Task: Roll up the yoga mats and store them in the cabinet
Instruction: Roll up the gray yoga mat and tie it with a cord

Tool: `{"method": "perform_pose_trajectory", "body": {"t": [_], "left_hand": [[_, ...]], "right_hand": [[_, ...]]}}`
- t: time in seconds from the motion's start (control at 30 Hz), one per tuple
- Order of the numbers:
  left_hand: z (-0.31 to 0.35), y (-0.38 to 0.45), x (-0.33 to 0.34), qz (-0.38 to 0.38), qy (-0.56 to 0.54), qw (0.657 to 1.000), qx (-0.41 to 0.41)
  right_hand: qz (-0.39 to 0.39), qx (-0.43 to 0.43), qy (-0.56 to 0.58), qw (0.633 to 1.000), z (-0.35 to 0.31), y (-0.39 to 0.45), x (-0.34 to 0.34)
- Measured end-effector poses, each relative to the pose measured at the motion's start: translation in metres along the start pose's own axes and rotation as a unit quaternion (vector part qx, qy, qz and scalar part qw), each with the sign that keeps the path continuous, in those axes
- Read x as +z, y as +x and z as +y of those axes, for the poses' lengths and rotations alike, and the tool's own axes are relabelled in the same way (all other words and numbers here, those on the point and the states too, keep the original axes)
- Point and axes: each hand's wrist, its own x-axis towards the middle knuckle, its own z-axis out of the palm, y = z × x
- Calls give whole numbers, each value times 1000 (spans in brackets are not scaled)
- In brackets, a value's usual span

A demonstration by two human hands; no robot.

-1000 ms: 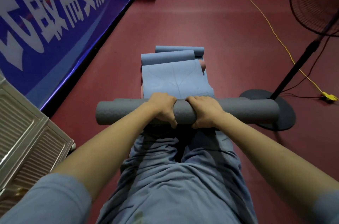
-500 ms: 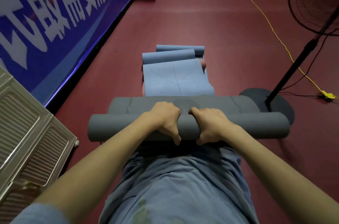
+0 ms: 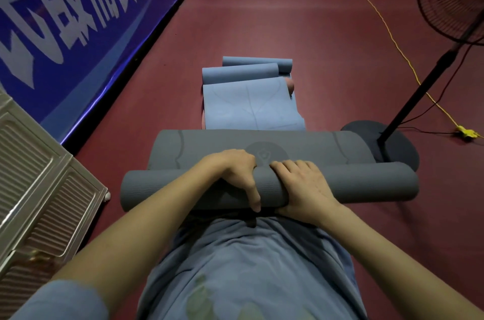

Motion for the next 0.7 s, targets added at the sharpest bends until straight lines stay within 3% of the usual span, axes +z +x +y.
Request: {"method": "perform_pose_trajectory", "body": {"t": [0.07, 0.17, 0.4, 0.6, 0.7], "left_hand": [[-2, 2, 2, 2, -12, 1000, -2], [-1, -1, 17, 63, 16, 998, -4], [11, -4, 58, 240, 104, 964, -49], [14, 2, 73, 292, 124, 946, -63], [9, 3, 53, 250, 126, 959, -33]], "right_hand": [[10, 9, -9, 1000, -3, 1, 6], [-12, 27, -19, 999, -2, 8, 2], [-148, 30, -7, 988, 5, 44, -22], [-150, 26, 13, 988, 11, 48, -18], [-148, 33, 28, 988, 14, 48, -17]]}}
